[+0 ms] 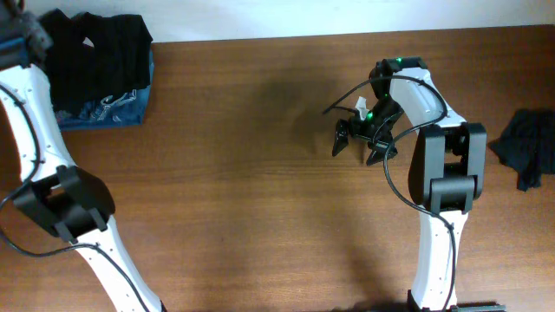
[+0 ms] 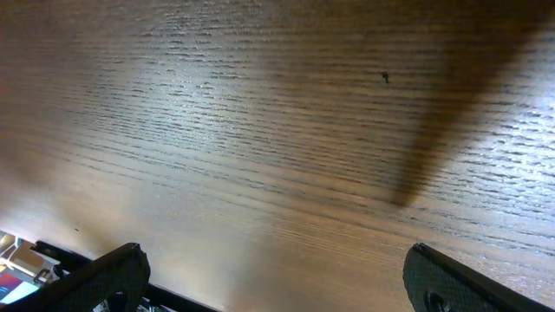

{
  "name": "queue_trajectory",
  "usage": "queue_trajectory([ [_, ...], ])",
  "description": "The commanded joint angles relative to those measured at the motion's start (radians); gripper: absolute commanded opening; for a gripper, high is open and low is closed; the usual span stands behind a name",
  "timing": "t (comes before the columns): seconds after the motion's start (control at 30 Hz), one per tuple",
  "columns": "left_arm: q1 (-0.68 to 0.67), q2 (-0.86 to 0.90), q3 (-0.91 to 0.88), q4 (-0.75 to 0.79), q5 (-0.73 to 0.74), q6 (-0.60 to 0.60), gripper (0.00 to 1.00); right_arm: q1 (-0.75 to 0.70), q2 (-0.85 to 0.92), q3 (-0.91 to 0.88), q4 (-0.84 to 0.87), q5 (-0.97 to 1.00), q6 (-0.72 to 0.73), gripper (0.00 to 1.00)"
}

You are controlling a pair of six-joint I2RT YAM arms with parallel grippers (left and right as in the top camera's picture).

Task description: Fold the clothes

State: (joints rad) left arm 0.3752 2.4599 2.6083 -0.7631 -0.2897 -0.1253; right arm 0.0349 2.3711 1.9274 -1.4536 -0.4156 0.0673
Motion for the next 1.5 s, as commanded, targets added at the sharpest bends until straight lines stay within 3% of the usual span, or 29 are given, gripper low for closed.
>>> queue_trajectory([
  [0.0,0.028,0.098,-0.018,-0.009,0.018,-0.009,0.01,0.005,0.009,-0.005,0.002,0.008,-0.012,0.99],
  [0.43,0.035,0.307,-0.018,0.18,0.022,-0.009,0.02,0.005,0.009,-0.005,-0.013,0.009,-0.011,0.99],
  [1.0,-0.047,0.124,0.045,0.199,0.024,-0.001,0.05,0.005,0.009,-0.005,-0.013,0.009,-0.012,0.99],
  [1.47,-0.085,0.198,0.042,0.143,0.06,-0.002,0.05,0.005,0.009,-0.005,-0.012,0.009,-0.031,0.99],
])
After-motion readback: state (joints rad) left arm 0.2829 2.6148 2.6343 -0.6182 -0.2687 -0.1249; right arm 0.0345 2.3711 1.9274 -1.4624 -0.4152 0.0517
